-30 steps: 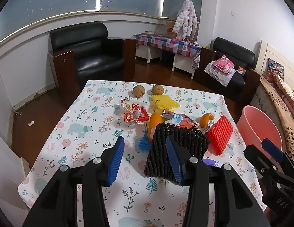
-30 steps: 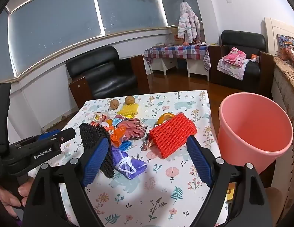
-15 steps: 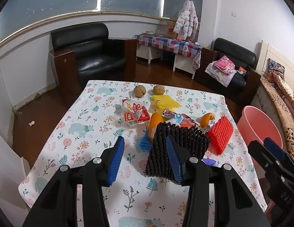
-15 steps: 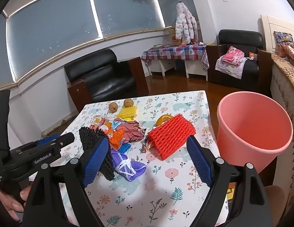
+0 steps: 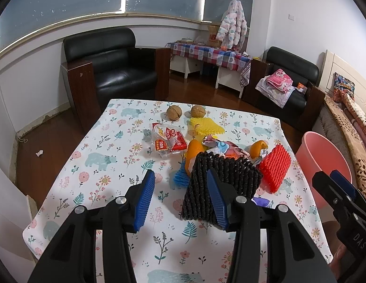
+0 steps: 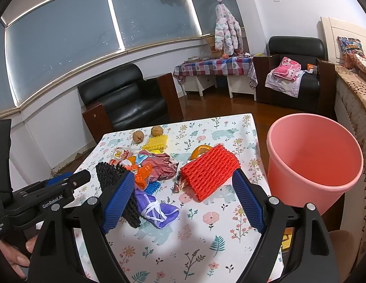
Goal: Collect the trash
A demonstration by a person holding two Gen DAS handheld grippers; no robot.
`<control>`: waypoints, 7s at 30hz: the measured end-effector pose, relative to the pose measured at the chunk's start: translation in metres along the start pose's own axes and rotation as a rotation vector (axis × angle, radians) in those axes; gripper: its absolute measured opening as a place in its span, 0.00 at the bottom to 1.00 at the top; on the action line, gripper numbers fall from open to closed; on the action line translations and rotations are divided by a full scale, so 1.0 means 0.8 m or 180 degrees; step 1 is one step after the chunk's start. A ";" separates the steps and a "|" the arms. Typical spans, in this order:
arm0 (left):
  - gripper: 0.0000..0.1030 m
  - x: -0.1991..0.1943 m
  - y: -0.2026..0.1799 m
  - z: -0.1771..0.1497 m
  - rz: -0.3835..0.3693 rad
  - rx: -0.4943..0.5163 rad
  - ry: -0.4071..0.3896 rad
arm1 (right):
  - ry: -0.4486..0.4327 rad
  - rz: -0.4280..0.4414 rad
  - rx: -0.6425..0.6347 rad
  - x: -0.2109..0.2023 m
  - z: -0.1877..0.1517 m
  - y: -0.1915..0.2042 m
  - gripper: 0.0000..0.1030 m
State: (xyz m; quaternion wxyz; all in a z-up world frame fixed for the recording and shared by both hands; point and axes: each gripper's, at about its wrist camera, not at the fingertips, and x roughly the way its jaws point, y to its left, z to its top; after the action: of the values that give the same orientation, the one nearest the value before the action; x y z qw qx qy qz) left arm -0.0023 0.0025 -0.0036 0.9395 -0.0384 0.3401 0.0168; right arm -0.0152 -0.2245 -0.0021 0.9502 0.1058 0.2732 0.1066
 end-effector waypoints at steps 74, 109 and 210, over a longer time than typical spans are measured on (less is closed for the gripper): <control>0.09 0.016 0.032 -0.005 -0.1040 0.0249 -0.0011 | 0.0796 -0.0145 0.0635 0.118 -0.001 -0.041 0.70; 0.09 -0.031 -0.052 0.061 -0.1196 0.0256 -0.0226 | 0.0383 -0.0231 0.0521 -0.002 0.025 -0.080 0.08; 0.51 -0.042 -0.033 0.046 -0.0634 0.0132 -0.0264 | 0.0321 0.0202 0.0322 -0.064 -0.028 -0.036 0.37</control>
State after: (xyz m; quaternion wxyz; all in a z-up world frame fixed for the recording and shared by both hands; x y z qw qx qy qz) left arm -0.0028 -0.0212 0.0480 0.9503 -0.0517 0.2957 -0.0821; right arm -0.0658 -0.2622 -0.0025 0.9248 0.1567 0.3223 0.1279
